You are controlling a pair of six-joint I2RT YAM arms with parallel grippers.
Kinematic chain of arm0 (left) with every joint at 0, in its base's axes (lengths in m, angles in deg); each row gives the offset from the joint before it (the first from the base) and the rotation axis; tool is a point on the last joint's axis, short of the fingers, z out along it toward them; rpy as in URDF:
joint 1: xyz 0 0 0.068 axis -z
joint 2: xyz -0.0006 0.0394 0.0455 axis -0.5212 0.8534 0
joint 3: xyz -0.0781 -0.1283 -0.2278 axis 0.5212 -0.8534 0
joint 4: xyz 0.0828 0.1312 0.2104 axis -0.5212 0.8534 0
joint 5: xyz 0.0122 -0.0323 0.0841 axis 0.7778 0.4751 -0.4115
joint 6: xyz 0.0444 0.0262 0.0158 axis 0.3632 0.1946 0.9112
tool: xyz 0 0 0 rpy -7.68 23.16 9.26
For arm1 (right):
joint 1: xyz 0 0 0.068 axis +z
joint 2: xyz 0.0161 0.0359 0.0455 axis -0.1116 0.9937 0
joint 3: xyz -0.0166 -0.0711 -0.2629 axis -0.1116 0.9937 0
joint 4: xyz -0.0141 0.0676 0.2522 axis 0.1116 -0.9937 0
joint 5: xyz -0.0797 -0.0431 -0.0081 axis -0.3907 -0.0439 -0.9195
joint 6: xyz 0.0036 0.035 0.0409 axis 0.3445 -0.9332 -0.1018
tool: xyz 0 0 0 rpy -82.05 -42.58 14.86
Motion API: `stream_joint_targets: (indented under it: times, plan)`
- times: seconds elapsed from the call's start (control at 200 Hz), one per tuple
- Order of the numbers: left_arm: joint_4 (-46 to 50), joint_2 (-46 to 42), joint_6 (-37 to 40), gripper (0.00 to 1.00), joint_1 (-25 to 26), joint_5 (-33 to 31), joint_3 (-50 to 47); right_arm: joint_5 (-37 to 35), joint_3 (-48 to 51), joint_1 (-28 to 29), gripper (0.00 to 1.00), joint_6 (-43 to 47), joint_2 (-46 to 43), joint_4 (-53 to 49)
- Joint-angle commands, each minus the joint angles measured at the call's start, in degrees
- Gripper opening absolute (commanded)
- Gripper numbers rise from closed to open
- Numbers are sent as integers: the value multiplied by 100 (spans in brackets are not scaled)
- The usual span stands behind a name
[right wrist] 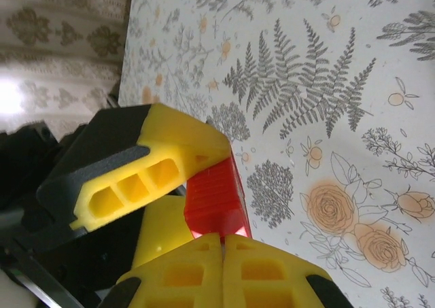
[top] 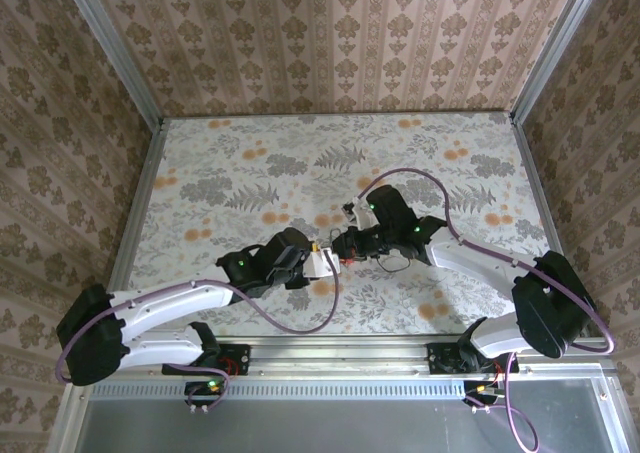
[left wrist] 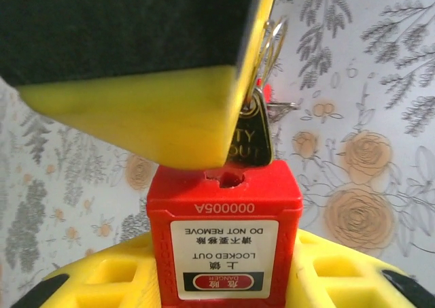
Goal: Unlock with the key
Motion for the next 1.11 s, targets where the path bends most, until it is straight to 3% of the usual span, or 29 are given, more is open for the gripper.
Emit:
stream_joint_targets:
  times: [0.0,0.21,0.44,0.57,0.67,0.775,0.98,1.1]
  plan:
    - [-3611,-84,371,0,437,336,176,206,254,85,0,-1446,224,1238]
    - [-4019,113,896,0,515,-234,-176,143,989,-222,0,-3643,278,2475]
    - [-3947,96,963,0,517,-302,-314,73,884,-240,1,-4062,27,2123]
    - [-3501,-45,573,0,398,16,-249,36,719,-387,18,-3522,-273,1274]
    - [-2805,-191,171,0,223,439,-115,-120,589,-642,36,-2689,-659,338]
    - [-2039,-297,-196,0,40,803,55,-266,441,-992,48,-1827,-1059,-535]
    - [-1196,-423,-606,0,-176,1255,220,-617,402,-1397,60,-648,-1604,-1311]
    - [-935,-454,-793,0,-299,1550,354,-612,659,-1401,62,-278,-1809,-1012]
